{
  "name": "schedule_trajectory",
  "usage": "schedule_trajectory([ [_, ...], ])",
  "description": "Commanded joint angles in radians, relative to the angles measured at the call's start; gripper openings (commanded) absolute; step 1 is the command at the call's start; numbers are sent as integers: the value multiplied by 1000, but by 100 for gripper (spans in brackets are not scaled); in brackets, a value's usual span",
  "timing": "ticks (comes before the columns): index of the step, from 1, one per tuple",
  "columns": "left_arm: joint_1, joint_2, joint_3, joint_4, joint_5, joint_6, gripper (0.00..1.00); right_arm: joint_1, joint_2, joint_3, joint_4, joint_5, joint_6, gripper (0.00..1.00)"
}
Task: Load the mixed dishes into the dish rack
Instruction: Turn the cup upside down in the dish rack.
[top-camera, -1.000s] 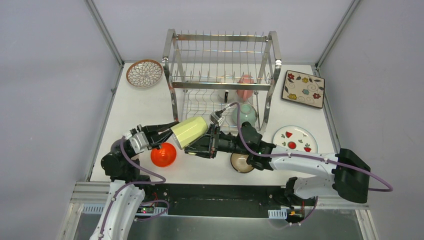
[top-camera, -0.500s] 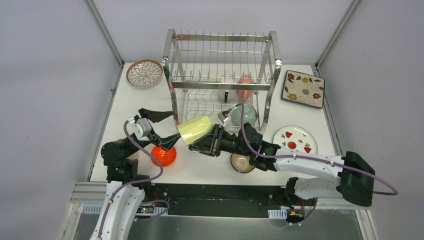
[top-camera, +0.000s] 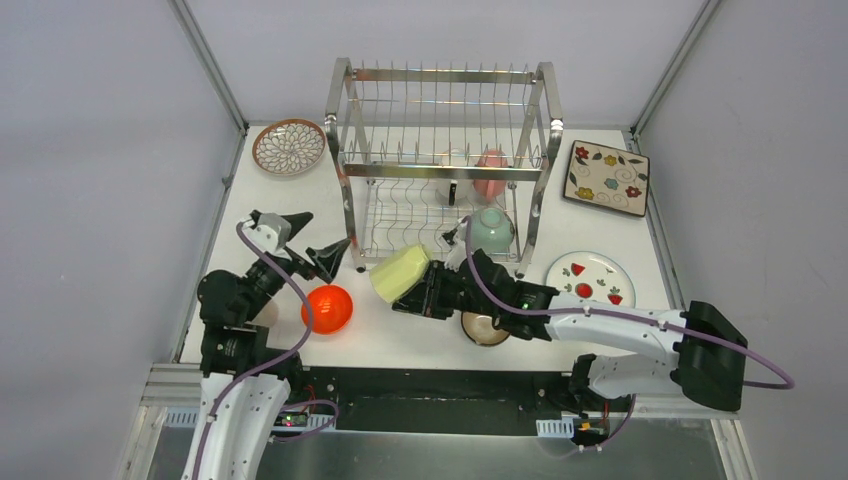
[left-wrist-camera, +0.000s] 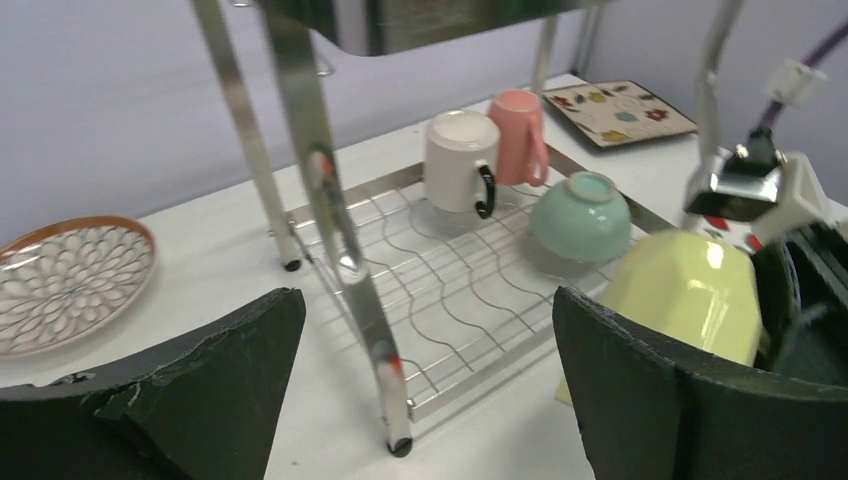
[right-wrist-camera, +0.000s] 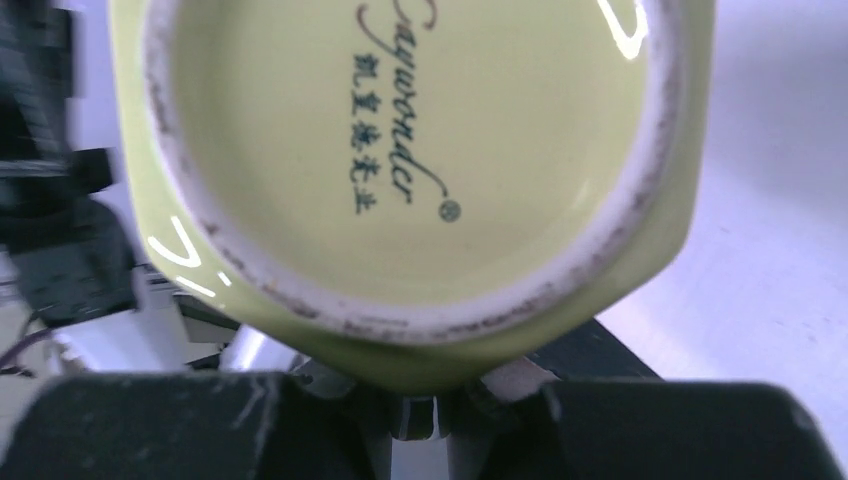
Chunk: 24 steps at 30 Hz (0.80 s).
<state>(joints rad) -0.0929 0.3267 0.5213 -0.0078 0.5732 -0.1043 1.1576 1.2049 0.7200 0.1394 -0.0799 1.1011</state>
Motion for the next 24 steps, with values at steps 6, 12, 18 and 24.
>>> schedule_trajectory([
  [6, -8, 42, 174, -248, -434, 18, 99, -9, 65, 132, 12, 29, -68, 0],
  [12, -9, 47, 168, -293, -580, -50, 99, -91, 121, 155, 57, -114, -117, 0],
  [18, -8, 77, 179, -310, -613, -73, 99, -169, 170, 188, 62, -172, -112, 0],
  [24, -8, 87, 183, -330, -606, -83, 99, -246, 241, 217, 108, -229, -102, 0],
])
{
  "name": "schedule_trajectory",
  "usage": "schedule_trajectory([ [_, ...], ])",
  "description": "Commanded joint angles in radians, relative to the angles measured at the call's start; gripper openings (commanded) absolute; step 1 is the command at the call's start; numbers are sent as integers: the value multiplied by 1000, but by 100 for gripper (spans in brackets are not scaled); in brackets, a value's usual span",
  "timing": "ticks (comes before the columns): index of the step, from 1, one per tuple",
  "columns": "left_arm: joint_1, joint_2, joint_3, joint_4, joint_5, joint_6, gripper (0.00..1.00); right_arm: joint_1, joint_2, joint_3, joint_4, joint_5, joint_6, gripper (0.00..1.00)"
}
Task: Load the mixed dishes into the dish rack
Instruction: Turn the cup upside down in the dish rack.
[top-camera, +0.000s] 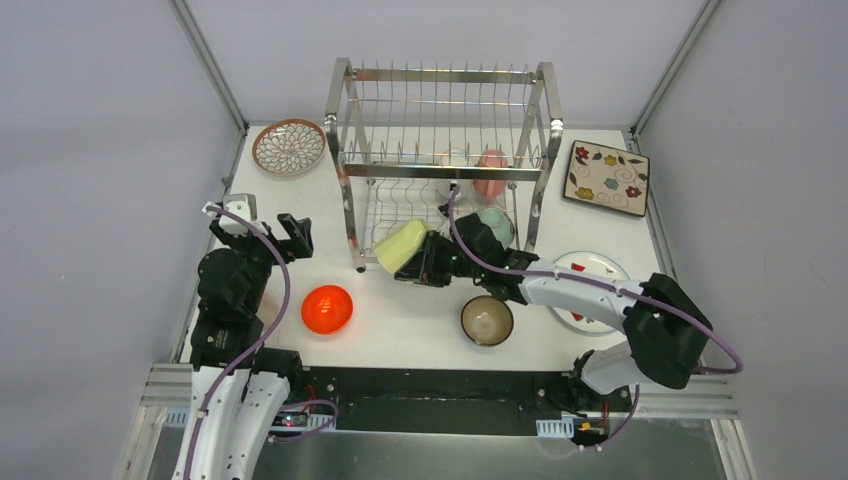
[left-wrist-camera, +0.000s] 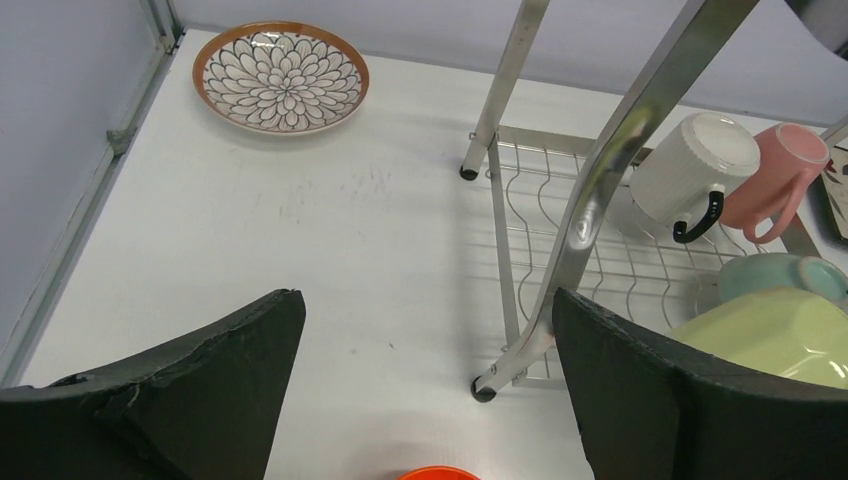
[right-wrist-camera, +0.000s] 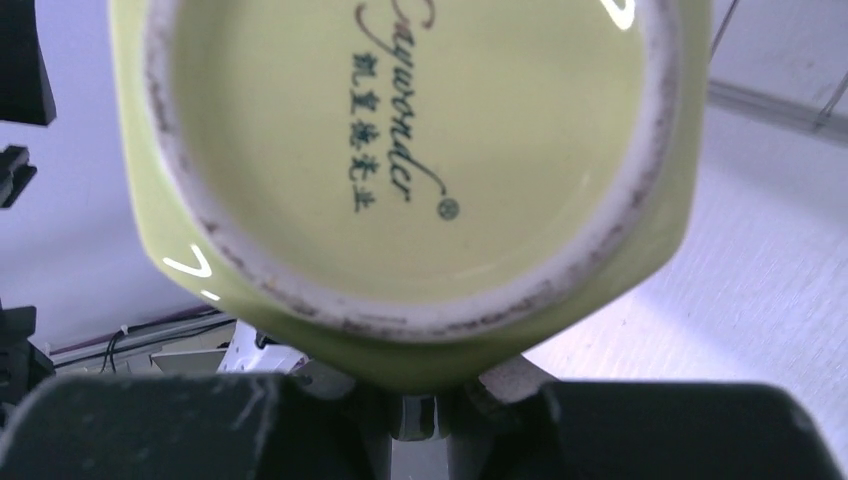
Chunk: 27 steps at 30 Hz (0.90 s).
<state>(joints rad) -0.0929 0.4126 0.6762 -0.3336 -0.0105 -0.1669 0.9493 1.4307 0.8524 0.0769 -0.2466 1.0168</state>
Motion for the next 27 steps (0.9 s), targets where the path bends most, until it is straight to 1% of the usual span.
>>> schedule_trajectory([
  [1, -8, -1, 27, -4, -23, -24, 99, -49, 30, 92, 173, -63, -23, 0],
  [12, -8, 18, 49, -62, -26, -41, 99, -135, 211, 204, 168, -60, -148, 0],
  [14, -8, 17, 49, -64, -22, -41, 99, -141, 232, 224, 146, -38, -186, 0],
  [22, -8, 16, 49, -68, -18, -35, 99, -144, 296, 383, -118, 136, -405, 0],
  [27, -8, 21, 48, -67, -17, -33, 99, -151, 363, 490, -255, 195, -466, 0],
])
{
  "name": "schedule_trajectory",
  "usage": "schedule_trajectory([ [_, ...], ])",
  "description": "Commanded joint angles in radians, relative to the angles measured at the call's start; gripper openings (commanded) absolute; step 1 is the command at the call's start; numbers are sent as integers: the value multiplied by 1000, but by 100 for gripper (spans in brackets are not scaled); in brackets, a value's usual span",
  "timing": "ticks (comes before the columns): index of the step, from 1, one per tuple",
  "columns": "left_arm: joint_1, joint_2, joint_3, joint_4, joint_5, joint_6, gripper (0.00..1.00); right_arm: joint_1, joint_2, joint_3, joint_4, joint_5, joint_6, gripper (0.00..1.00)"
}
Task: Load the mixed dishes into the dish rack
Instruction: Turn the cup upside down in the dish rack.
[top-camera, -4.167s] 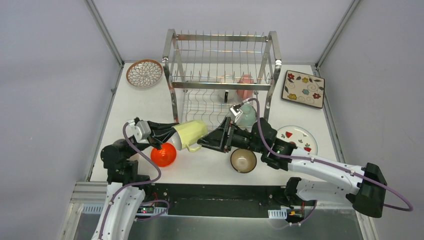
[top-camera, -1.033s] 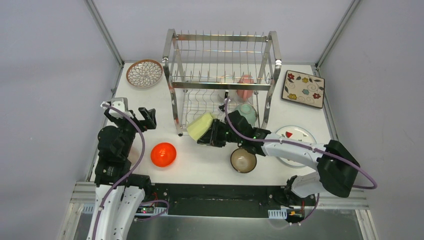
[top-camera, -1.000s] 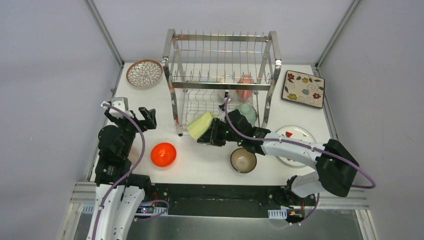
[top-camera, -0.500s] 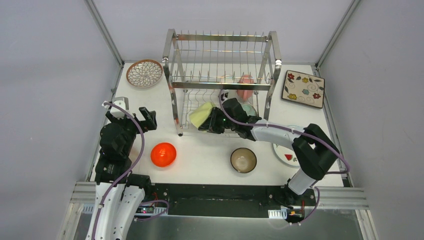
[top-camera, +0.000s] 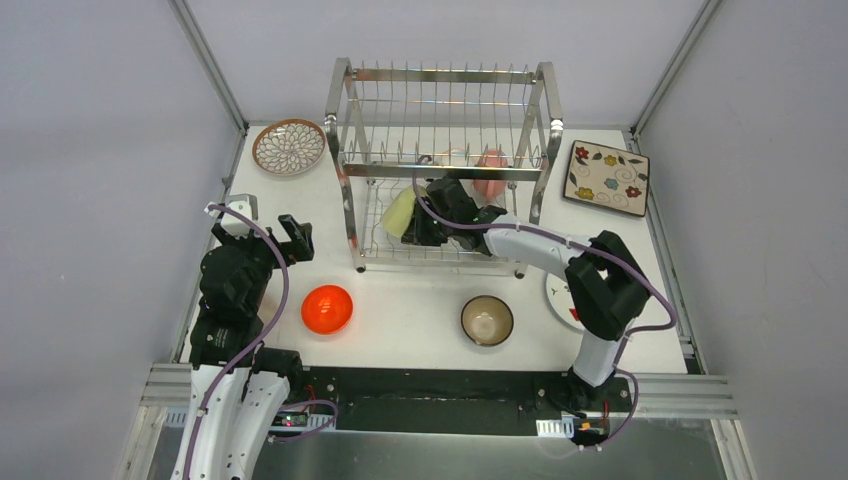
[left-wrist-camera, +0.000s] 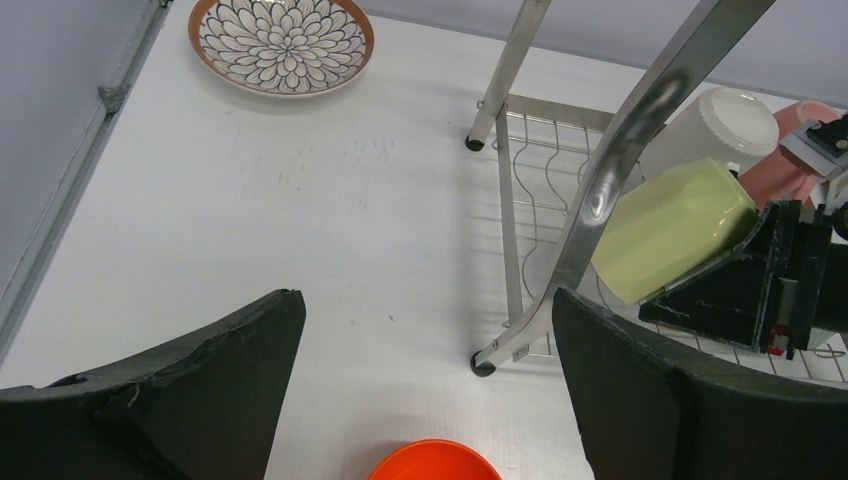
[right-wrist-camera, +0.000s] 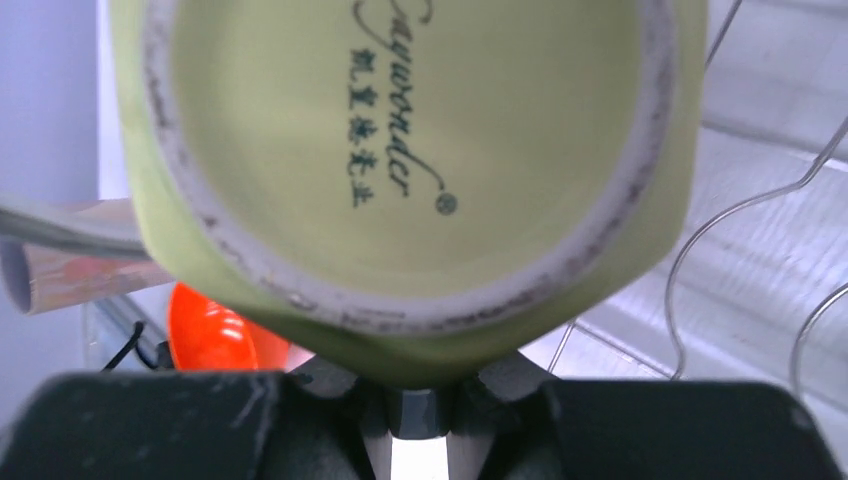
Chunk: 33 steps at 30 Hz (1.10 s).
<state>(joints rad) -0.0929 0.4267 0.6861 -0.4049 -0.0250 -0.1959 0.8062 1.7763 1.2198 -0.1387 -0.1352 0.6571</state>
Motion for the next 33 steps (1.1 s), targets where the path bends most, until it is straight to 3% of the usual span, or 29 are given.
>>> schedule_trajectory([
  [1, -8, 8, 39, 5, -1, -4, 99, -9, 26, 136, -56, 84, -107, 0],
  [6, -10, 6, 37, 3, 2, 0, 99, -12, 51, 174, -101, 126, -134, 0],
  [19, -22, -11, 32, 4, 13, 15, 99, -10, 109, 316, -254, 428, -313, 0],
  [33, -24, -10, 26, 11, 23, 10, 99, -2, 160, 337, -293, 465, -329, 23],
])
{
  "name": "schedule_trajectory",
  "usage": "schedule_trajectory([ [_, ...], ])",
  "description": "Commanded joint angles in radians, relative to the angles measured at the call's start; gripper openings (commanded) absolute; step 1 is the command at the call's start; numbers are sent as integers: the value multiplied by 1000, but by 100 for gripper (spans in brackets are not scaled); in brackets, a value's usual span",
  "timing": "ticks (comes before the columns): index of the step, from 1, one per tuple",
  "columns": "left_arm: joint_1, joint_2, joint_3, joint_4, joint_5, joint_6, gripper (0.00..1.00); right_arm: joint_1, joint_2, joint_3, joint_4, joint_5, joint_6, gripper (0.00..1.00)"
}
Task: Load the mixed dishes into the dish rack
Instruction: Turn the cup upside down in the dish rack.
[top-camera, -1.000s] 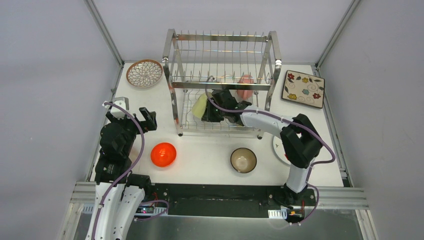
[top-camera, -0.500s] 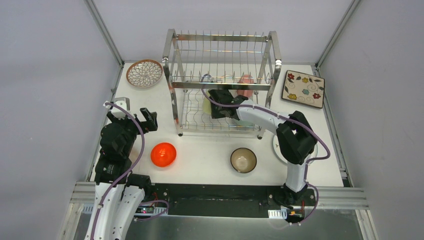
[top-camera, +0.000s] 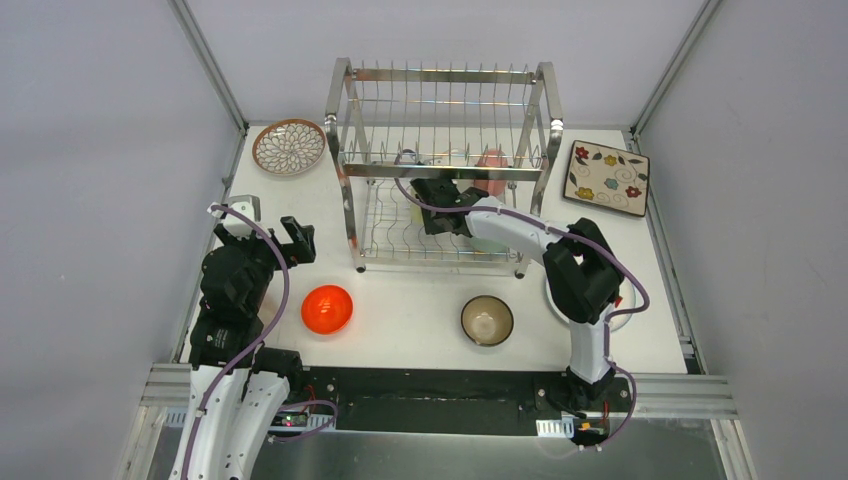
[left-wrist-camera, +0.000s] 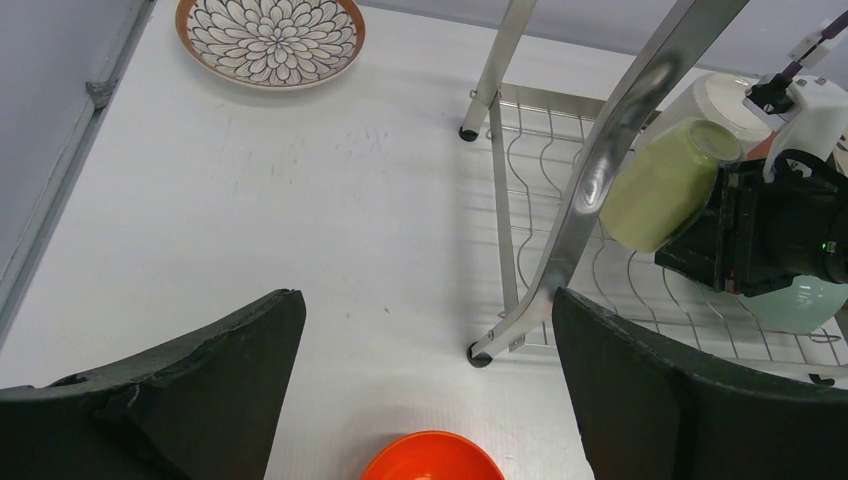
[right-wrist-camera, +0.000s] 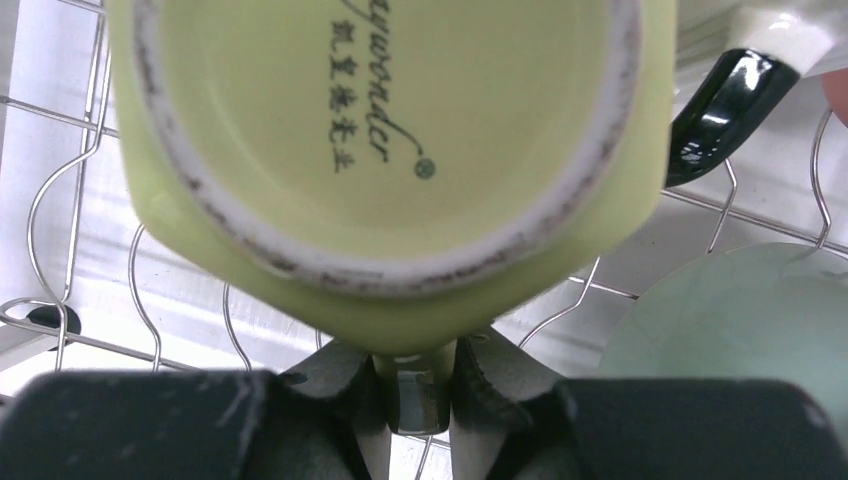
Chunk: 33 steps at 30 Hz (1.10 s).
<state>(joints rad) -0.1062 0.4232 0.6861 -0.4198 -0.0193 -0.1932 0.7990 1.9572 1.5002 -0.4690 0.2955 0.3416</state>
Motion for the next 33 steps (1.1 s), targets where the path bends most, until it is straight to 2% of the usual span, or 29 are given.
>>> schedule_trajectory([
  [1, -11, -7, 26, 26, 18, 6, 99, 5, -21, 57, 32, 30, -13, 24],
  [6, -10, -9, 24, 26, 18, 8, 99, 5, -30, 53, 11, 12, -13, 34],
  [10, -10, -9, 23, 30, 41, 6, 99, 5, -42, 42, 3, 0, -7, 35],
  [15, -12, -14, 20, 30, 39, 13, 99, 5, -50, 34, -8, -4, -11, 29],
  [22, -12, -13, 20, 33, 45, 12, 99, 5, -17, 61, 14, -6, -28, 16],
  [33, -12, -10, 17, 35, 49, 12, 99, 3, 83, 194, 40, 57, -53, 14],
])
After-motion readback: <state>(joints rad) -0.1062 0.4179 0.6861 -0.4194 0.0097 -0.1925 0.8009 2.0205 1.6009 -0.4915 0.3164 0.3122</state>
